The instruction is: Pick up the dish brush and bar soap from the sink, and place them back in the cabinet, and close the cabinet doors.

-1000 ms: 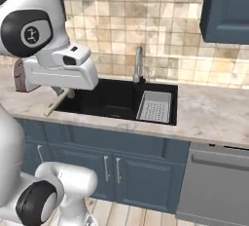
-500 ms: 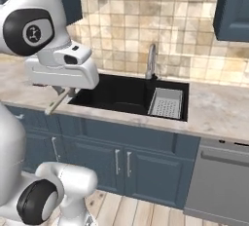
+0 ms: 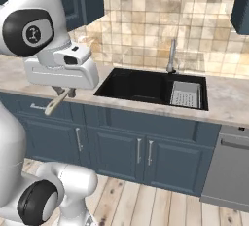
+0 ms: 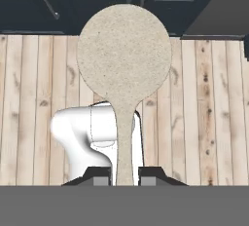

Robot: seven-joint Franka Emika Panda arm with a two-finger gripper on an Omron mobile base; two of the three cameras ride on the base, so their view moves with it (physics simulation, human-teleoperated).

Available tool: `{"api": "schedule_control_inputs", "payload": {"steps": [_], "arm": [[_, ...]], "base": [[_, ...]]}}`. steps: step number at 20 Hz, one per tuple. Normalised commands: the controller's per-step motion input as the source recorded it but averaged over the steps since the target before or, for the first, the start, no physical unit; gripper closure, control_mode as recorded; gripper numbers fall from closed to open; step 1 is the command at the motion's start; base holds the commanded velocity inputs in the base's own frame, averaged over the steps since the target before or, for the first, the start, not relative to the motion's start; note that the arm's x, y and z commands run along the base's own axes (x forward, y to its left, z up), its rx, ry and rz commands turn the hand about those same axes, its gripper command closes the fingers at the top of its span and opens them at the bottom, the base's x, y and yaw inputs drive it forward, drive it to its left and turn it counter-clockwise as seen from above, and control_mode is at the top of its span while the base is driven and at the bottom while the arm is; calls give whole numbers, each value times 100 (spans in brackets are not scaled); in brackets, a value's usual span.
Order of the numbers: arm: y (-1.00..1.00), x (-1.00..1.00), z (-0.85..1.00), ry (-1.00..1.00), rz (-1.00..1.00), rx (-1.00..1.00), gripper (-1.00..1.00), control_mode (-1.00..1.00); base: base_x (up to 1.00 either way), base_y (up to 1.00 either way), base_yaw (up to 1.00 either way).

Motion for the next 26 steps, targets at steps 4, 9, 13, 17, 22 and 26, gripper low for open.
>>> {"api": "schedule_control_inputs", "payload": {"steps": [4, 9, 13, 17, 22, 26], "arm": [[0, 0, 0, 0, 0, 0, 100, 100], [0, 0, 0, 0, 0, 0, 100, 100], [0, 0, 0, 0, 0, 0, 100, 100], [0, 0, 0, 0, 0, 0, 100, 100], [0, 0, 0, 0, 0, 0, 100, 100], [0, 0, 0, 0, 0, 0, 100, 100]], "base": [[-26, 76, 0], [-10, 76, 0], [-1, 75, 0], [0, 75, 0], [0, 67, 0], [0, 58, 0]]}}
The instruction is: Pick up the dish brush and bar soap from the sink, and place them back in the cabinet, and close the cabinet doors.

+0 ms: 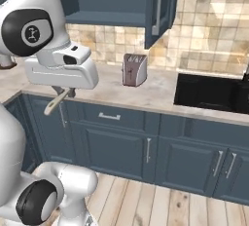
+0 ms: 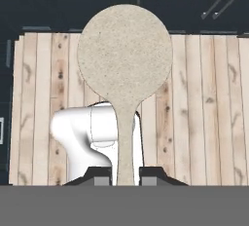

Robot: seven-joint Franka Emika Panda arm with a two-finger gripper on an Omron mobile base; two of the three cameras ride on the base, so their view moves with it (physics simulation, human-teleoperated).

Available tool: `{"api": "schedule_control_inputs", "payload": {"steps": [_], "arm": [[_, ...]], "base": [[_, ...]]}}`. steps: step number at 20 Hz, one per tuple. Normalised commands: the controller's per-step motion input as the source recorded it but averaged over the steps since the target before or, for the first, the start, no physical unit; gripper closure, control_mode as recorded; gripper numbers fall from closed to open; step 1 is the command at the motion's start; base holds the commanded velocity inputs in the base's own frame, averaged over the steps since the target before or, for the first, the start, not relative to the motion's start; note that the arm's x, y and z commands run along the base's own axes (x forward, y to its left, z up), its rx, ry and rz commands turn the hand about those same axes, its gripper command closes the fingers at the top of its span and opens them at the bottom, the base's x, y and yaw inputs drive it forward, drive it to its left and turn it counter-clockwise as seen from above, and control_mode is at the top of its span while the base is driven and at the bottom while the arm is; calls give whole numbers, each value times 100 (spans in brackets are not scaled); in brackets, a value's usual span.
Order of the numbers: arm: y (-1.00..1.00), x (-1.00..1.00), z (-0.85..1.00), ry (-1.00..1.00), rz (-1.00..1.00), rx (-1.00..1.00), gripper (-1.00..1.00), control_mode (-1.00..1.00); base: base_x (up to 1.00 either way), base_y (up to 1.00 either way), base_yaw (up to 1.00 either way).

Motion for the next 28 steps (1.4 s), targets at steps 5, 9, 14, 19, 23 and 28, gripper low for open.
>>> {"api": "schedule_control_inputs", "payload": {"steps": [5, 9, 14, 19, 23, 28], "arm": [[0, 0, 0, 0, 0, 0, 100, 100], [0, 0, 0, 0, 0, 0, 100, 100], [0, 0, 0, 0, 0, 0, 100, 100], [0, 0, 0, 0, 0, 0, 100, 100], [0, 0, 0, 0, 0, 0, 100, 100], [0, 0, 0, 0, 0, 0, 100, 100]], "base": [[0, 47, 0], [0, 40, 0], [0, 35, 0], [3, 24, 0], [12, 24, 0], [20, 21, 0]]}}
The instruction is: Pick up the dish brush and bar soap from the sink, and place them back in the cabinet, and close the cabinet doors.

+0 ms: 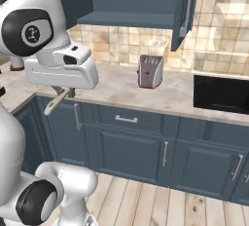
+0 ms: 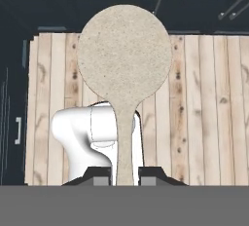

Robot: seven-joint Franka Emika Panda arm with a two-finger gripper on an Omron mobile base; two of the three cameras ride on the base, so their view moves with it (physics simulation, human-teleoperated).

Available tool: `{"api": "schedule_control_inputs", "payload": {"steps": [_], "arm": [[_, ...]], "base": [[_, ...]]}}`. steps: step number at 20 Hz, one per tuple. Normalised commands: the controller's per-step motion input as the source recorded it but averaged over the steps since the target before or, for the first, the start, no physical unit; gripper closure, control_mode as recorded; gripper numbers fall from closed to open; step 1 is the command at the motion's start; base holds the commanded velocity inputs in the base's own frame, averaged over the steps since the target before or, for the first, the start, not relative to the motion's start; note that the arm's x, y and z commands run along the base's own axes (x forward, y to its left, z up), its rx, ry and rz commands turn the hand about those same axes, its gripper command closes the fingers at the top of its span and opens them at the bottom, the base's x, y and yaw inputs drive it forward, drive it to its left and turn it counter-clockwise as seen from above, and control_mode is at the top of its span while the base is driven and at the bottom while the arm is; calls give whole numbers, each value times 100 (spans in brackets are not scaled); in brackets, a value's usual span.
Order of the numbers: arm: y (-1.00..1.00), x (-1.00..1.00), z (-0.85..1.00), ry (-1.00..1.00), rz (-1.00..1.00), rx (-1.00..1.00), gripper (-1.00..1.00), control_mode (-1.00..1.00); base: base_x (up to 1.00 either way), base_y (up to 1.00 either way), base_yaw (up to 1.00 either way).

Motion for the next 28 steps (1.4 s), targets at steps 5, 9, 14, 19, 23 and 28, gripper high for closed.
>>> {"api": "schedule_control_inputs", "payload": {"steps": [5, 9, 14, 19, 23, 28], "arm": [[0, 0, 0, 0, 0, 0, 100, 100], [0, 0, 0, 0, 0, 0, 100, 100], [0, 0, 0, 0, 0, 0, 100, 100], [0, 0, 0, 0, 0, 0, 100, 100], [0, 0, 0, 0, 0, 0, 100, 100], [0, 0, 0, 0, 0, 0, 100, 100]], "base": [[38, 9, -1], [52, 19, -3], [63, 19, -3], [59, 21, -4], [46, 27, -6], [30, 27, -8]]}}
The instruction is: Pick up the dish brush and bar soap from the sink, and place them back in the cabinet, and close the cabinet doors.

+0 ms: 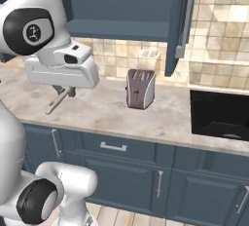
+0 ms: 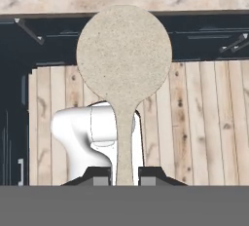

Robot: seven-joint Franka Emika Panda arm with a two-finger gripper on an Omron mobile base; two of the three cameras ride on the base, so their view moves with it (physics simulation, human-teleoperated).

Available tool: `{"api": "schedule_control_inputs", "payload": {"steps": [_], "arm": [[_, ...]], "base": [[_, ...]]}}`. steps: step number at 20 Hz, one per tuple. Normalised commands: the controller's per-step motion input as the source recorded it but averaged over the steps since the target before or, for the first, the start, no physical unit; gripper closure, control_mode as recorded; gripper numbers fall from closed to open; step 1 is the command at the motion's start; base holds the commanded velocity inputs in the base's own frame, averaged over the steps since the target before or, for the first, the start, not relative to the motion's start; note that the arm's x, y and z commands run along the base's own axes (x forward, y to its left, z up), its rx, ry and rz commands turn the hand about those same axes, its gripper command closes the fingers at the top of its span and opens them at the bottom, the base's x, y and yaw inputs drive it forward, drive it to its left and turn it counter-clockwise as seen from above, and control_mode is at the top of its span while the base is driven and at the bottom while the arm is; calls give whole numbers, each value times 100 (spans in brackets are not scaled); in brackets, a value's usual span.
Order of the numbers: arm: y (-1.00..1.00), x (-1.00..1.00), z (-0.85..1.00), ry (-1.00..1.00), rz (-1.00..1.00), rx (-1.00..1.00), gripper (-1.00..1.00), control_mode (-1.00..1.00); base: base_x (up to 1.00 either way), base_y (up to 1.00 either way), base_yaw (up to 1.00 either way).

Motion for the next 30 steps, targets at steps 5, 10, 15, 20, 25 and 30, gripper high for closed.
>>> {"api": "schedule_control_inputs", "payload": {"steps": [5, 10, 15, 20, 25, 30], "arm": [[0, 0, 0, 0, 0, 0, 100, 100], [0, 0, 0, 0, 0, 0, 100, 100], [0, 0, 0, 0, 0, 0, 100, 100], [0, 0, 0, 0, 0, 0, 100, 100], [0, 0, 0, 0, 0, 0, 100, 100], [0, 0, 0, 0, 0, 0, 100, 100]], "base": [[29, 31, -9], [43, 34, -8], [49, 26, -4], [38, 1, 0], [29, 0, 0], [31, 0, 0]]}}
